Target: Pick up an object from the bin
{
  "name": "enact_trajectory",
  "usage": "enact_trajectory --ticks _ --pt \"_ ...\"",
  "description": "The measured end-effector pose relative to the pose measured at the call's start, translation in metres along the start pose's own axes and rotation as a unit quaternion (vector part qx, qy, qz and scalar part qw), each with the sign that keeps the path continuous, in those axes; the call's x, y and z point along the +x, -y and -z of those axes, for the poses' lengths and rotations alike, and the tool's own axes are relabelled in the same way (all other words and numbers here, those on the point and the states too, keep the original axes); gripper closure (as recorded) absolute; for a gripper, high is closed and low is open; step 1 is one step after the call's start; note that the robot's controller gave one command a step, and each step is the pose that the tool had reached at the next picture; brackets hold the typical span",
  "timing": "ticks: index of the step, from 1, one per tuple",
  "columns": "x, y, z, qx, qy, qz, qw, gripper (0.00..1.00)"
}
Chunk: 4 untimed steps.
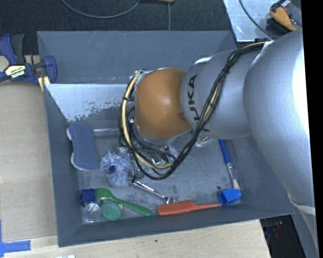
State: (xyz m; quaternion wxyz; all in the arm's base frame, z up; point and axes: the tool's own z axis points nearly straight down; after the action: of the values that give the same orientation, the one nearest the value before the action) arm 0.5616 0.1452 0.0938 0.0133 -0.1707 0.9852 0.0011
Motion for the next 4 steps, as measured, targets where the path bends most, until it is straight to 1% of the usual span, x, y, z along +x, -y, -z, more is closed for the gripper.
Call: enact_trajectory --ticks 1,2,3,4 --pt "-0.004 0.014 -0.004 0.001 0.0 0.057 0.9984 1.0" --pt "0.006 0.012 0.006 0.0 0.0017 -0.035 0.9994 1.0" --pt "0.001 0.018 0.004 0.0 0.0019 -0.019 0.9998 1.0" --pt "0.008 0.008 -0.02 0.001 0.0069 0.039 0.9992 1.0"
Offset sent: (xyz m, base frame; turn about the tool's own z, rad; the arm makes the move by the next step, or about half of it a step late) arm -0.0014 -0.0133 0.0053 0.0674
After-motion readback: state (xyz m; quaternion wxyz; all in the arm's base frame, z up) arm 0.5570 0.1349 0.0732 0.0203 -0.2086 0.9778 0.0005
